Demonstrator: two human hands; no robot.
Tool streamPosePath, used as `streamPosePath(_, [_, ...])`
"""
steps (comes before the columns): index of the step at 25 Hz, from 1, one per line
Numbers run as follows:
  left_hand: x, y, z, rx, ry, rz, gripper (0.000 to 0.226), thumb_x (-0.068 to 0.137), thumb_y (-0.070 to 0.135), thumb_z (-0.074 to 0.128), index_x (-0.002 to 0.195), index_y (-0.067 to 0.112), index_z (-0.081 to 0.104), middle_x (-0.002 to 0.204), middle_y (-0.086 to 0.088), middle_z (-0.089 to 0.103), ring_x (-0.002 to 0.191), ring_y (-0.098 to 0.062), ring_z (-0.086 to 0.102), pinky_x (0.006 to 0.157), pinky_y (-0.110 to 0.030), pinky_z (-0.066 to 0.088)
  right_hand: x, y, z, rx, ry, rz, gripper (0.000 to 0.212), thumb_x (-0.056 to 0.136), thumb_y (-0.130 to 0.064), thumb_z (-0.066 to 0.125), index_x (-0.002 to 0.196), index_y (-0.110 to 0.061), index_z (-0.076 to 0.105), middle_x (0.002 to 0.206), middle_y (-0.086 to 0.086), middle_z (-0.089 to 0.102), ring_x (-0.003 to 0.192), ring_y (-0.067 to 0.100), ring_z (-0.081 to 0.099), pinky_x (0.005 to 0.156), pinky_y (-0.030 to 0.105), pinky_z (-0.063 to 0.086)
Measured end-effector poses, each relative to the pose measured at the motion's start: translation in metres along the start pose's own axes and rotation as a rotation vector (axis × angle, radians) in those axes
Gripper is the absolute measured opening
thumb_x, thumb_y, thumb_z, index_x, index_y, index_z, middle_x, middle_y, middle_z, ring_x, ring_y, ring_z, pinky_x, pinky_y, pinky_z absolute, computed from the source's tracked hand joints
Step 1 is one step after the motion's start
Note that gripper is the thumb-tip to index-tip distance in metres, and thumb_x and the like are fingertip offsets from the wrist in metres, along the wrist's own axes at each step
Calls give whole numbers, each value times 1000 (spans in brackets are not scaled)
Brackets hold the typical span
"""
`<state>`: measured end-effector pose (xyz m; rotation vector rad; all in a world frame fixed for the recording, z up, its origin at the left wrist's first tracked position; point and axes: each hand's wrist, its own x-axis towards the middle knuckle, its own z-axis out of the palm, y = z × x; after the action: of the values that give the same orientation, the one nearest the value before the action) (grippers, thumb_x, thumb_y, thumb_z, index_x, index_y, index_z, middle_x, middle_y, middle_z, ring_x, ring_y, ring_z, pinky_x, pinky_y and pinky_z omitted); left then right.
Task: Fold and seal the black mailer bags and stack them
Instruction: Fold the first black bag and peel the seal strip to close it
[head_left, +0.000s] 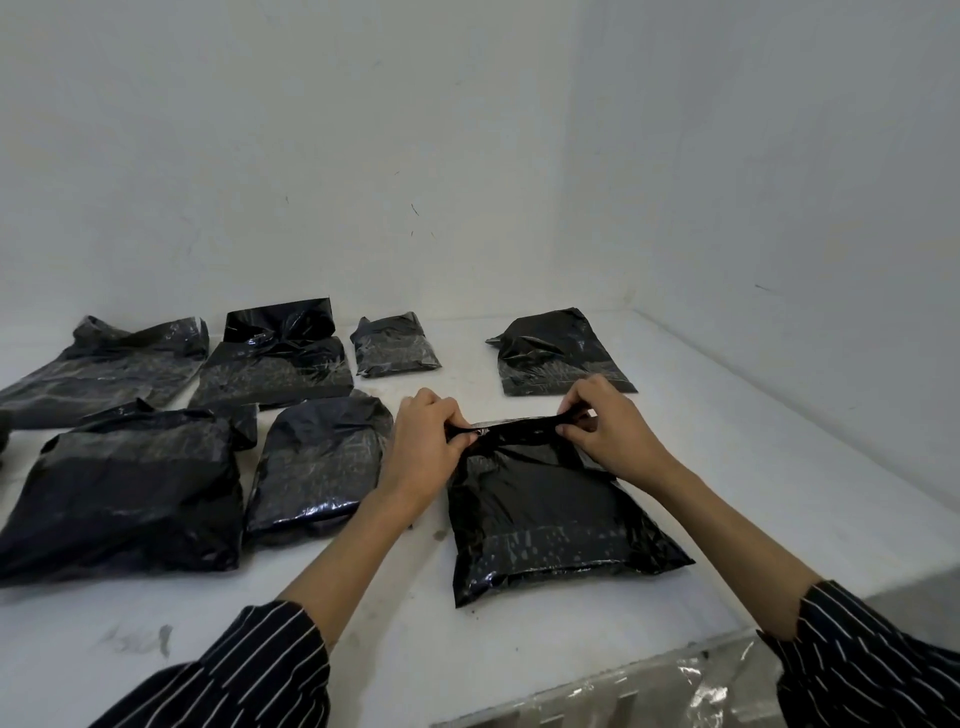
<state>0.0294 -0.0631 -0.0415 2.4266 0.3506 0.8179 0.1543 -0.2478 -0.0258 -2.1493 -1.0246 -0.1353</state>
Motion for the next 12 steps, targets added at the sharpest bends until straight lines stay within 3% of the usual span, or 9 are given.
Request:
streamPosePath(2, [-2,0,-3,205,47,96,8,81,18,71,81,11,67,90,-1,57,93,-20,46,81,-30,39,-3,-1,-5,-25,-32,-13,22,82,-5,68,97,-17,59,109,1,51,89,18,57,83,32,50])
streamPosePath(5, [-4,6,-12,438,41,241,10,84,18,65,82,9,64,94,-7,62,94,-26,52,82,-35,37,-11,-12,-12,-214,-66,-26,43,84,-19,68,123,-17,51,126,-3,46,94,16,55,82,30,47])
streamPosePath(9, [-9,22,-26,754,-130,163,18,97,31,44,101,14,50,104,-3,58,97,-21,55,79,-29,34,-34,-50,-14,-247,-147,-255,23,83,-35,68,99,-19,63,106,-3,54,101,16,50,91,34,39])
streamPosePath(12, [-22,41,-36,656,-225,22,25,92,36,52,98,12,51,99,-6,61,90,-24,60,68,-29,37,-53,-68,-12,-348,-325,-337,37,82,-51,63,108,-26,61,107,-8,52,101,9,46,93,29,29])
